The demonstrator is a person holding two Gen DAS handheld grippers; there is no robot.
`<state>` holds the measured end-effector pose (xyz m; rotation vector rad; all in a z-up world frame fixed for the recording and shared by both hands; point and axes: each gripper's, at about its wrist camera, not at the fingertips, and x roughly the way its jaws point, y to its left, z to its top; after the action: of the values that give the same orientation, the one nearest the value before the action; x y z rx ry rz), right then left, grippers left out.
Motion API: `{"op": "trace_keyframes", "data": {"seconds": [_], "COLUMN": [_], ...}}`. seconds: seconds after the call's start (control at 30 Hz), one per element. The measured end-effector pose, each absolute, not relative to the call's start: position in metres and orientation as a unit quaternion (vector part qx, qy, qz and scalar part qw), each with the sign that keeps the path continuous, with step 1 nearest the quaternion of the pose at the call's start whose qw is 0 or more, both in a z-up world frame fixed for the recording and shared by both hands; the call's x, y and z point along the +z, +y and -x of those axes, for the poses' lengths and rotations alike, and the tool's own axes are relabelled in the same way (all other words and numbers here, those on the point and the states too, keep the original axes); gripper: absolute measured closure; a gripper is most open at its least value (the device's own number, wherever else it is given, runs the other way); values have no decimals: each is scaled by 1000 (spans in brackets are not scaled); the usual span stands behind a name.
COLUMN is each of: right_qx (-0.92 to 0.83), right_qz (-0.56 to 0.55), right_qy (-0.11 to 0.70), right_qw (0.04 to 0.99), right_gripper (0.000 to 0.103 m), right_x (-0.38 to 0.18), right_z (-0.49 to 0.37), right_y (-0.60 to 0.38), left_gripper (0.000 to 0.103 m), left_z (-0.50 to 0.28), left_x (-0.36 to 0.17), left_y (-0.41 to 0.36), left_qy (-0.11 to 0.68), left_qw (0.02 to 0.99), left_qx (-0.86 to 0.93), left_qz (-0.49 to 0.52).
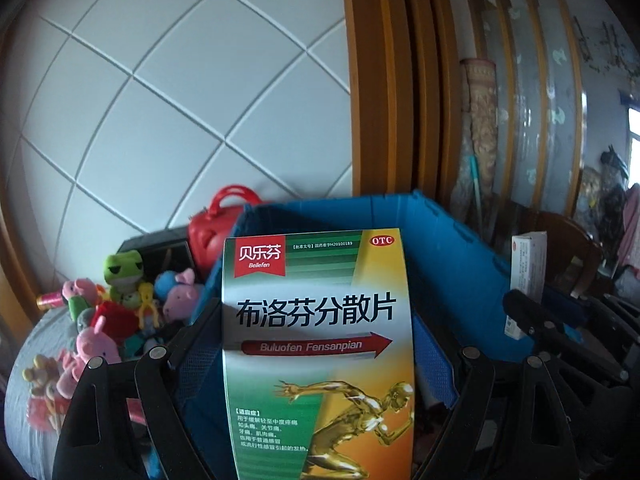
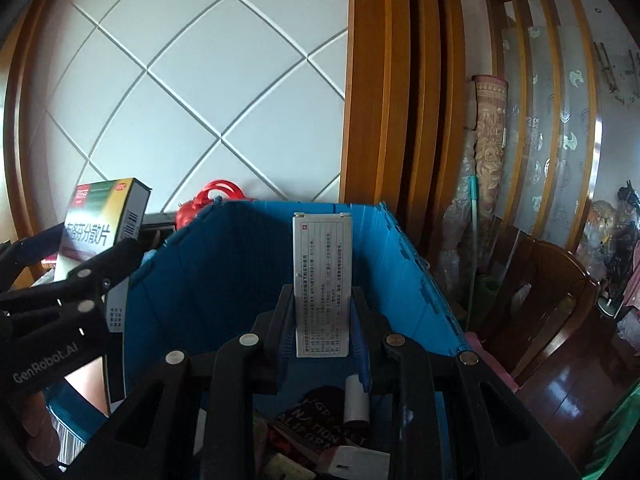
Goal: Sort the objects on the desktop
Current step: 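Open both tools to drop the ibuprofen box and leaflet into the crate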
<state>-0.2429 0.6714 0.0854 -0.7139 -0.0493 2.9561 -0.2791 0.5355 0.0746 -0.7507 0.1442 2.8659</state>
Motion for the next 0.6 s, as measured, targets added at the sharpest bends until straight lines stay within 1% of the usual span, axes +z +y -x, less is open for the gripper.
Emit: {"op": "trace_keyframes", "data": {"seconds": [0.13, 0.23, 0.43, 0.6], "right_qx": [960, 954, 952, 949], "right_qz": [276, 299, 305, 315], "right_qy": [-16, -14, -13, -12], "right_qw": [40, 31, 20, 22], "right_gripper": [77, 77, 77, 77], "right_x": [59, 44, 41, 40], "right_z": [264, 274, 278, 281], "right_y": [695, 705, 707, 704], "left_gripper": [15, 16, 15, 15], "left_z": [303, 306, 312, 309], "left_x": [42, 40, 28, 26], "left_y": [552, 554, 558, 562], "left_qy": [60, 58, 61, 68], "left_qw": [75, 76, 86, 79], "left_qx": [940, 936, 920, 924], "left_qz": [327, 340, 377, 369]}}
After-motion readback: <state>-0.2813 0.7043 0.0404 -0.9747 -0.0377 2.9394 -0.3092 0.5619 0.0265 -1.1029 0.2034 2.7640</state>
